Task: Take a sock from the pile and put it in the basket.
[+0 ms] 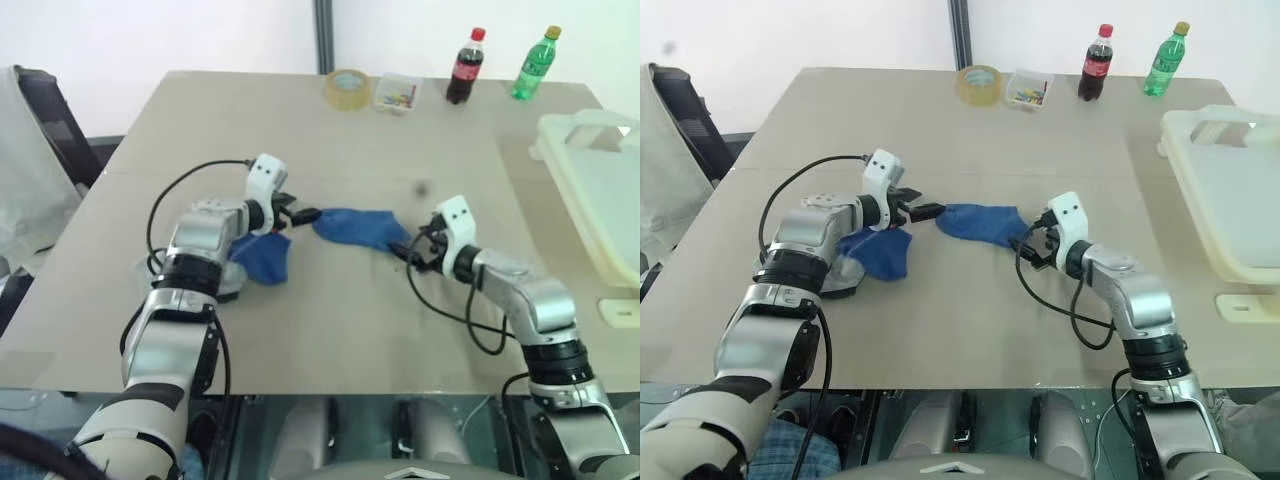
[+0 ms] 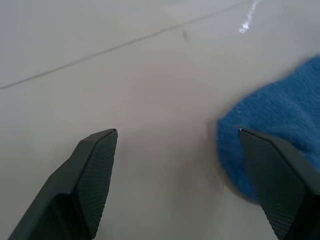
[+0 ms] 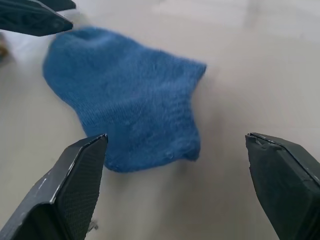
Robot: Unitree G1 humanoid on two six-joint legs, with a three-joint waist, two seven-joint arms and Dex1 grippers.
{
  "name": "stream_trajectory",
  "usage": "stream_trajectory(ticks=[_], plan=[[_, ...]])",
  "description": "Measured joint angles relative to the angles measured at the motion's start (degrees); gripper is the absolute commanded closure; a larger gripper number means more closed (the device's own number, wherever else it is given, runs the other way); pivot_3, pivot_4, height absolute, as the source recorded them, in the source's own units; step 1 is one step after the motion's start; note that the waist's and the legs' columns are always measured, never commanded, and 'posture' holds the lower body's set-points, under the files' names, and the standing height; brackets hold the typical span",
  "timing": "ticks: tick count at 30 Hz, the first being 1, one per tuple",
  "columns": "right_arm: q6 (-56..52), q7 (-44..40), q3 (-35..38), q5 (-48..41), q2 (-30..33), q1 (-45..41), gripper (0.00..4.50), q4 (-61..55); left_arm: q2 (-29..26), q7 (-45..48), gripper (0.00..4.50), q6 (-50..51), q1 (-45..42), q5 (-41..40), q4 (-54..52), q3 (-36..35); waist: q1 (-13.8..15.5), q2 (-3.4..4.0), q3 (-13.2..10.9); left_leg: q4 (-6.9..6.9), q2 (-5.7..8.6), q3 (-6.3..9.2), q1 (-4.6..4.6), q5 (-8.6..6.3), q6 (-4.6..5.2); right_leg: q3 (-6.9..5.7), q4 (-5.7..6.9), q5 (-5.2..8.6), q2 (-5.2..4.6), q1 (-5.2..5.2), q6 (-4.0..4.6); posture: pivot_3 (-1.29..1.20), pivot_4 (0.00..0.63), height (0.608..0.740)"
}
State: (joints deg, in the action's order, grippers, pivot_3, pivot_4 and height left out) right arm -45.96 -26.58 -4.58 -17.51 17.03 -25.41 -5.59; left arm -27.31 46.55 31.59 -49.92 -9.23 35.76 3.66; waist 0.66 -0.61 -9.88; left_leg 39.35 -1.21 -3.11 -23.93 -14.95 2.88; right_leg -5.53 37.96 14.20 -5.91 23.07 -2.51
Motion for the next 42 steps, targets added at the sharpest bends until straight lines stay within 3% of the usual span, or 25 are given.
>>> stream_trajectory(ticks=[1, 4, 7, 10, 11, 17, 26, 31, 32, 34, 36, 38, 42], plan=[[0.0, 0.2, -0.3, 0.5, -0.1, -0.1, 1.31, 0.1, 0.0, 0.5, 0.30, 0.1, 0.5, 0.1, -0.9, 0.4, -0.1, 0.00, 0.0, -0.01, -0.01, -0.03, 0.01, 0.00, 0.00, 0.03, 0.03, 0.00, 0.01, 0.03, 0.00, 0.00, 0.150, 0.735], [1.4, 0.2, -2.1, 2.5, 1.0, -0.1, 2.80, 0.4, -0.1, 2.4, 1.27, 0.8, 2.6, 0.0, -4.6, 1.0, -0.2, 0.01, 0.0, -0.02, -0.05, -0.07, 0.03, 0.00, 0.00, 0.08, 0.08, 0.00, 0.06, 0.05, 0.00, 0.00, 0.150, 0.735], [2.6, -0.3, -2.4, 3.6, 2.0, 0.3, 4.32, 0.5, -0.8, 4.7, 2.77, 1.3, 5.3, 0.0, -8.6, 1.6, -0.4, 0.00, 0.0, -0.02, -0.07, -0.13, 0.06, 0.00, 0.00, 0.14, 0.09, 0.00, 0.06, 0.06, 0.00, 0.00, 0.150, 0.735], [2.4, -1.1, -2.5, 3.5, 2.5, 0.3, 4.50, 0.4, -1.9, 6.5, 4.19, 1.7, 7.3, 0.1, -12.6, 3.0, -0.5, 0.00, 0.0, -0.02, -0.09, -0.13, 0.07, 0.00, 0.00, 0.15, 0.09, -0.01, 0.05, 0.06, 0.01, 0.00, 0.150, 0.735], [2.3, -1.5, -2.5, 3.5, 3.0, 0.3, 4.50, 0.3, -2.0, 7.0, 4.43, 2.0, 7.8, 0.1, -13.8, 3.5, -0.5, 0.00, 0.0, -0.02, -0.08, -0.13, 0.07, 0.00, 0.00, 0.15, 0.09, -0.01, 0.04, 0.06, 0.01, 0.00, 0.150, 0.735], [-3.7, -4.2, -1.5, 1.4, 9.7, 4.2, 4.50, -7.7, -3.7, 8.7, 4.43, 6.4, 11.9, -0.6, -24.7, 4.8, -0.1, 0.00, 0.0, -0.06, -0.13, -0.13, 0.05, -0.01, 0.02, 0.17, 0.03, -0.01, 0.02, 0.06, 0.00, 0.00, 0.150, 0.735], [-18.0, -5.5, 6.4, -5.7, 19.6, 15.9, 4.50, -24.7, -3.8, 3.2, 4.43, 29.3, 26.7, -11.0, -54.9, 4.1, 0.0, 0.00, 0.0, -0.08, -0.25, -0.10, 0.09, -0.03, 0.04, 0.22, 0.05, 0.00, 0.03, 0.06, 0.00, 0.00, 0.150, 0.735], [-23.5, -5.3, 8.1, -8.6, 20.9, 17.4, 4.50, -28.7, 1.4, -4.2, 4.43, 37.4, 33.6, -14.9, -63.9, 1.3, 0.1, -0.01, 0.0, -0.04, -0.26, -0.09, 0.17, -0.11, 0.18, 0.27, 0.09, 0.00, 0.05, 0.03, 0.00, 0.00, 0.150, 0.735], [-25.0, -5.1, 8.3, -9.7, 20.9, 17.4, 4.04, -29.5, 3.0, -6.3, 4.50, 38.5, 34.8, -15.8, -64.9, 1.0, 0.1, -0.01, 0.0, -0.02, -0.27, -0.07, 0.17, -0.11, 0.19, 0.26, 0.10, 0.00, 0.07, 0.02, 0.00, 0.00, 0.150, 0.735], [-25.8, -5.2, 8.6, -10.6, 20.9, 17.6, 3.63, -30.0, 3.6, -7.8, 4.50, 38.6, 35.1, -15.8, -65.1, 0.6, 0.3, -0.01, 0.0, -0.02, -0.27, -0.01, 0.17, -0.12, 0.21, 0.21, 0.10, 0.00, 0.08, 0.00, 0.00, 0.00, 0.150, 0.735], [-27.3, -5.7, 9.3, -12.2, 21.6, 18.4, 2.74, -31.3, 4.6, -9.7, 3.92, 37.8, 35.1, -15.7, -65.0, -0.9, 0.3, -0.01, 0.0, -0.02, -0.26, 0.01, 0.14, -0.13, 0.22, 0.19, 0.09, 0.00, 0.08, 0.00, 0.01, 0.00, 0.150, 0.735], [-28.4, -6.8, 10.3, -14.1, 23.4, 20.1, 2.12, -33.2, 3.9, -11.3, 3.34, 36.4, 35.1, -15.5, -65.0, -1.3, 0.3, -0.01, 0.0, -0.03, -0.23, -0.02, 0.12, -0.13, 0.21, 0.21, 0.03, -0.01, 0.08, 0.00, 0.02, 0.00, 0.150, 0.735], [-28.2, -9.2, 16.8, -17.6, 25.3, 21.5, 2.07, -33.9, -0.5, -11.6, 1.64, 35.5, 35.6, -15.5, -66.0, -0.2, 0.2, -0.03, 0.0, -0.04, -0.23, -0.05, 0.12, -0.13, 0.22, 0.23, 0.01, -0.01, 0.07, 0.01, 0.01, 0.00, 0.150, 0.735]])
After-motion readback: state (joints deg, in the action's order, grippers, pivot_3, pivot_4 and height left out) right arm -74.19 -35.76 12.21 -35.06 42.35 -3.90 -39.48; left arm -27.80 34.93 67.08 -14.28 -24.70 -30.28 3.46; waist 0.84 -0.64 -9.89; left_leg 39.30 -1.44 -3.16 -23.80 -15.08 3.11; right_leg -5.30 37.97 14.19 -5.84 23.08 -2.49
